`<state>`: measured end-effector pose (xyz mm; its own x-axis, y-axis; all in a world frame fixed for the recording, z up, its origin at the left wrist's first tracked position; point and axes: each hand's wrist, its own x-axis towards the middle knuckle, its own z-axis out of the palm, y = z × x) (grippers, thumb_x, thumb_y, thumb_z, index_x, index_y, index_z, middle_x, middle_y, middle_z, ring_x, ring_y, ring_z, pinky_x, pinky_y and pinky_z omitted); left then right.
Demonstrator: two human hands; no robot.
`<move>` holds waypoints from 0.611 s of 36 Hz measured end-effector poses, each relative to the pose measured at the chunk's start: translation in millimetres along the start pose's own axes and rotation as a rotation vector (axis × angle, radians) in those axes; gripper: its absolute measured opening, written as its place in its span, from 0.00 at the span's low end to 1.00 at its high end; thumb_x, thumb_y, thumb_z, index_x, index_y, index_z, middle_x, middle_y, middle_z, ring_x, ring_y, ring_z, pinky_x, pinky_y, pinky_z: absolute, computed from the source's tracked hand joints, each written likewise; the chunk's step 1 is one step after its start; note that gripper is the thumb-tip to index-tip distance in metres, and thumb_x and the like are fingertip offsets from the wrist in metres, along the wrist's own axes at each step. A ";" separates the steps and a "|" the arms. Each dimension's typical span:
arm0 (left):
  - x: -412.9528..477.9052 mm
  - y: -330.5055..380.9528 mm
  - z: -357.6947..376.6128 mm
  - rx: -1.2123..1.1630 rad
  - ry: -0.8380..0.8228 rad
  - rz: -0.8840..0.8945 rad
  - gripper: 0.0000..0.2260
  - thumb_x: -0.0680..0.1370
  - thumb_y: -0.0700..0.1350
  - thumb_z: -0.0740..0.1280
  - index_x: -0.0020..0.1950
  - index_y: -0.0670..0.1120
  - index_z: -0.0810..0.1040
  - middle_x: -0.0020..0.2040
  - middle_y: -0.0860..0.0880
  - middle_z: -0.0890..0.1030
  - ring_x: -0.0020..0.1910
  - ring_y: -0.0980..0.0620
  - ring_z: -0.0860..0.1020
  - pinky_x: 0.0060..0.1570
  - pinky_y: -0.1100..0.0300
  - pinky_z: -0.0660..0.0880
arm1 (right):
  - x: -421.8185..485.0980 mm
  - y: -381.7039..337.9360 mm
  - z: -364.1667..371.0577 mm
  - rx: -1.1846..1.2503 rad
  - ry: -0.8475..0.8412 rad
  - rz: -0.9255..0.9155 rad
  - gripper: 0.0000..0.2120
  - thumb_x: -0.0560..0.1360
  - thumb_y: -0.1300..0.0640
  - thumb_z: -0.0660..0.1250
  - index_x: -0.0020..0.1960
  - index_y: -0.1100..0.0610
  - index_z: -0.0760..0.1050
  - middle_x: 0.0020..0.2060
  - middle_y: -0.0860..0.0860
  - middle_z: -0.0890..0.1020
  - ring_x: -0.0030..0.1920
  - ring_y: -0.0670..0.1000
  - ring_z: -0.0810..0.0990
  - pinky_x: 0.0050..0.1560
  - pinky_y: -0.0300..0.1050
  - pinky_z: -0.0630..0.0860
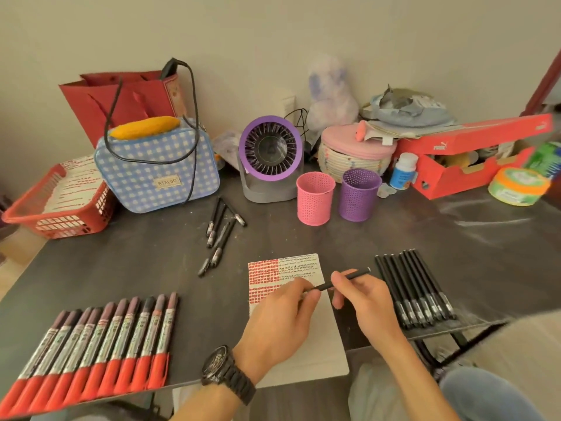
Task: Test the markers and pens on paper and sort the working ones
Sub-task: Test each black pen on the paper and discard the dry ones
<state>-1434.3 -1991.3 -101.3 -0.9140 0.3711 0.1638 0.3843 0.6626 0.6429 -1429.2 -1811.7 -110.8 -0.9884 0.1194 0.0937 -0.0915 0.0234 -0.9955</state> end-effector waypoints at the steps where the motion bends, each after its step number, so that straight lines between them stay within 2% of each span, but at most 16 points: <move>1: -0.2 -0.5 2.8 0.059 0.013 0.007 0.13 0.83 0.62 0.51 0.48 0.58 0.70 0.40 0.58 0.77 0.36 0.57 0.75 0.35 0.58 0.71 | -0.1 -0.1 0.3 0.016 -0.001 -0.003 0.16 0.77 0.50 0.70 0.32 0.50 0.81 0.28 0.54 0.81 0.33 0.50 0.80 0.43 0.36 0.76; 4: -3.2 -1.6 8.1 0.280 0.094 0.010 0.27 0.80 0.69 0.40 0.38 0.54 0.68 0.32 0.56 0.74 0.28 0.54 0.72 0.26 0.62 0.63 | -1.0 0.5 2.5 0.044 -0.029 0.003 0.13 0.76 0.50 0.70 0.34 0.51 0.82 0.28 0.53 0.81 0.33 0.50 0.80 0.41 0.37 0.77; 7: -3.0 -6.8 10.8 0.329 0.079 -0.063 0.36 0.74 0.76 0.35 0.36 0.51 0.71 0.38 0.56 0.80 0.30 0.55 0.74 0.27 0.64 0.65 | -0.8 2.9 -0.6 0.051 -0.041 -0.011 0.10 0.78 0.52 0.71 0.39 0.53 0.83 0.28 0.54 0.81 0.33 0.50 0.80 0.42 0.37 0.77; 10: -1.0 -14.0 9.1 0.361 0.058 -0.137 0.41 0.69 0.80 0.35 0.40 0.51 0.75 0.45 0.59 0.83 0.34 0.57 0.76 0.30 0.64 0.69 | -1.9 3.3 -3.6 0.070 -0.057 -0.031 0.08 0.78 0.54 0.70 0.42 0.55 0.83 0.30 0.55 0.82 0.34 0.51 0.81 0.42 0.37 0.78; 13: -3.2 -14.1 3.2 0.401 0.063 -0.128 0.34 0.71 0.80 0.38 0.35 0.53 0.67 0.35 0.58 0.76 0.30 0.57 0.71 0.28 0.64 0.63 | -1.3 3.3 -2.3 0.099 -0.054 -0.036 0.07 0.78 0.57 0.70 0.43 0.57 0.84 0.31 0.58 0.83 0.33 0.53 0.81 0.41 0.39 0.78; 15: -4.8 -16.0 -2.2 0.408 0.096 -0.093 0.28 0.73 0.78 0.46 0.36 0.54 0.62 0.33 0.58 0.71 0.32 0.58 0.69 0.29 0.63 0.63 | 0.2 2.1 -3.1 0.210 0.007 -0.030 0.07 0.77 0.59 0.68 0.44 0.60 0.83 0.31 0.61 0.83 0.31 0.55 0.80 0.38 0.42 0.78; 17: -7.4 -21.5 -8.9 0.384 0.151 -0.037 0.21 0.75 0.73 0.53 0.39 0.56 0.63 0.36 0.59 0.70 0.38 0.58 0.69 0.34 0.62 0.67 | 2.3 1.3 -8.8 0.386 0.081 0.017 0.10 0.76 0.58 0.65 0.45 0.63 0.82 0.32 0.64 0.83 0.30 0.56 0.79 0.37 0.43 0.78; 19: -10.8 -29.8 -16.8 0.347 0.168 -0.016 0.16 0.77 0.68 0.58 0.45 0.56 0.67 0.41 0.60 0.71 0.43 0.58 0.70 0.40 0.61 0.71 | 4.2 1.8 -15.9 0.535 0.121 0.089 0.10 0.75 0.58 0.64 0.46 0.61 0.83 0.35 0.62 0.83 0.31 0.55 0.80 0.37 0.44 0.80; 22: -18.0 -45.1 -25.9 0.277 0.134 -0.060 0.16 0.78 0.61 0.64 0.61 0.54 0.72 0.51 0.62 0.72 0.50 0.61 0.72 0.52 0.64 0.71 | 5.1 1.5 -19.0 0.531 0.137 0.119 0.03 0.73 0.55 0.70 0.43 0.54 0.80 0.35 0.55 0.81 0.31 0.51 0.78 0.31 0.44 0.77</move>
<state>-1438.5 -2044.7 -113.9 -0.9379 0.2493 0.2413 0.3335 0.8395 0.4290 -1432.1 -1792.2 -111.6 -0.9741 0.2197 -0.0541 -0.0641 -0.4971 -0.8653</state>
